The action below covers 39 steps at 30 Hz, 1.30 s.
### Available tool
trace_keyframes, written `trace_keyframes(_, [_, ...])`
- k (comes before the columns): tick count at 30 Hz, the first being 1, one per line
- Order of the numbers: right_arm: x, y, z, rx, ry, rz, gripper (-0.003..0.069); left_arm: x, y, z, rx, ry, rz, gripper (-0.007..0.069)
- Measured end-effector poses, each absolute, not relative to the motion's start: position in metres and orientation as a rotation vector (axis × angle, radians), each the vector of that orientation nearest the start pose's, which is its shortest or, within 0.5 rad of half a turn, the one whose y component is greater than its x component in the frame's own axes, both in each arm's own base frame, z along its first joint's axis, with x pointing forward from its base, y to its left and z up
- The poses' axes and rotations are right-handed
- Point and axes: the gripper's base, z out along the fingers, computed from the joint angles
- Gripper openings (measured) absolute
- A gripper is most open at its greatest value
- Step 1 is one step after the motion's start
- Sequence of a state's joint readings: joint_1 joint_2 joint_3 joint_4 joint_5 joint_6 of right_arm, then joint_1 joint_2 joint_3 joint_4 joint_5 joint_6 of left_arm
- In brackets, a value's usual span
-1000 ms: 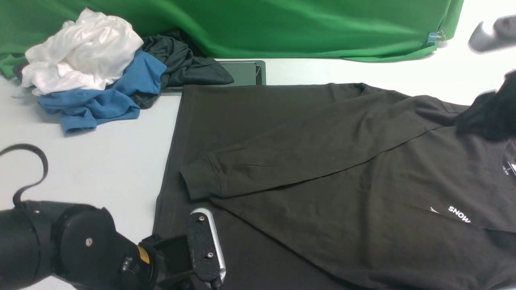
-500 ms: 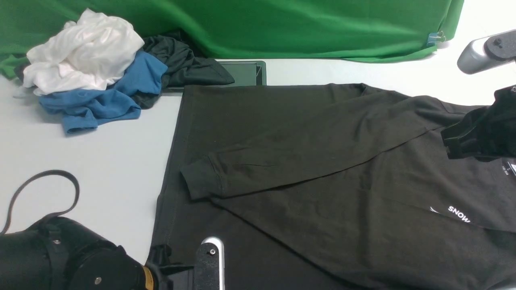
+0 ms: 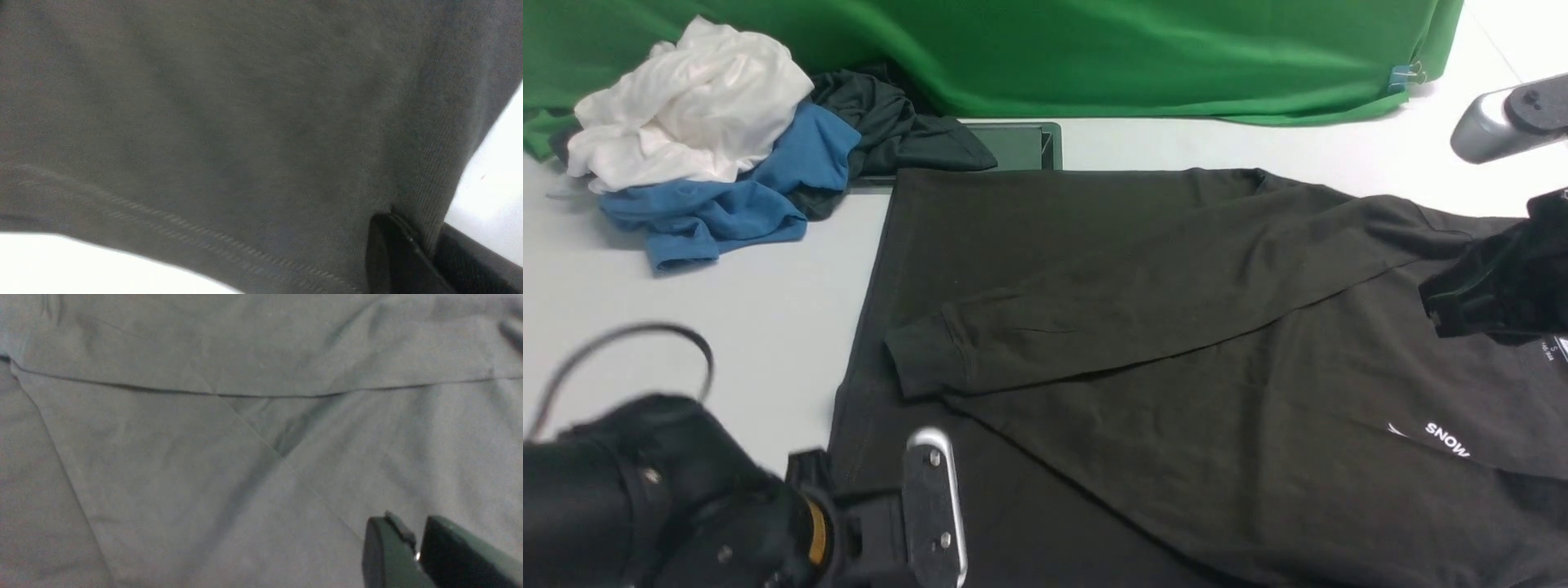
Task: Fold a long-sleeved shirt on a white desktop.
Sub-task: 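Grasp the near edge of the shirt at its hem and shoulder corners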
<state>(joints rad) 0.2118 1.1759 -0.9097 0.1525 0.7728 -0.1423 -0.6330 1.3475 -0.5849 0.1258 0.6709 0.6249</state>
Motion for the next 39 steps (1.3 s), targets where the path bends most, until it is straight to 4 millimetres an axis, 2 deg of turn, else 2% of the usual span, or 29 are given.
trace_keyframes(5, [0.213, 0.047, 0.296, -0.312, 2.642, 0.081, 0.0211, 0.170, -0.117, 0.208, 1.747, 2.243, 0.116, 0.0028])
trace_keyframes(7, [0.204, 0.036, 0.283, -0.267, 2.755, -0.054, 0.0283, 0.167, -0.116, 0.218, 1.703, 2.225, 0.090, 0.0028])
trace_keyframes(8, [0.203, 0.036, 0.282, -0.257, 2.760, -0.053, 0.0283, 0.166, -0.116, 0.219, 1.699, 2.222, 0.088, 0.0028])
trace_keyframes(10, [0.194, 0.025, 0.260, -0.118, 2.854, -0.131, 0.0374, 0.163, -0.115, 0.225, 1.669, 2.217, 0.063, 0.0028])
trace_keyframes(11, [0.194, 0.024, 0.259, -0.104, 2.858, -0.135, 0.0388, 0.163, -0.115, 0.225, 1.668, 2.217, 0.062, 0.0028])
trace_keyframes(12, [0.190, 0.016, 0.244, 0.032, 2.907, -0.148, 0.0433, 0.162, -0.115, 0.226, 1.656, 2.217, 0.049, 0.0028])
trace_keyframes(13, [0.190, 0.012, 0.240, 0.083, 2.914, -0.150, 0.0449, 0.162, -0.115, 0.226, 1.653, 2.218, 0.044, 0.0028])
trace_keyframes(14, [0.188, 0.003, 0.227, 0.225, 2.945, -0.156, 0.0473, 0.161, -0.115, 0.227, 1.647, 2.219, 0.037, 0.0028])
trace_keyframes(17, [0.186, -0.024, 0.201, 0.570, 2.993, -0.128, 0.0494, 0.160, -0.116, 0.227, 1.633, 2.232, 0.012, 0.0028])
trace_keyframes(23, [0.183, -0.054, 0.176, 0.878, 2.954, -0.091, 0.0498, 0.159, -0.118, 0.227, 1.615, 2.246, -0.018, 0.0028])
trace_keyframes(27, [0.190, -0.062, 0.168, 0.960, 2.884, -0.046, 0.0498, 0.159, -0.118, 0.227, 1.607, 2.252, -0.029, 0.0028])
trace_keyframes(32, [0.205, -0.065, 0.148, 1.016, 2.840, 0.007, 0.0483, 0.158, -0.119, 0.227, 1.594, 2.259, -0.047, 0.0028])
trace_keyframes(35, [0.209, -0.066, 0.145, 1.006, 2.842, 0.015, 0.0390, 0.158, -0.119, 0.227, 1.589, 2.263, -0.056, 0.0028])
trace_keyframes(37, [0.209, -0.065, 0.144, 0.972, 2.866, 0.030, 0.0245, 0.158, -0.119, 0.227, 1.588, 2.265, -0.057, 0.0028])
trace_keyframes(39, [0.209, -0.064, 0.146, 0.946, 2.877, 0.044, 0.0155, 0.157, -0.119, 0.228, 1.591, 2.270, -0.059, 0.0028])
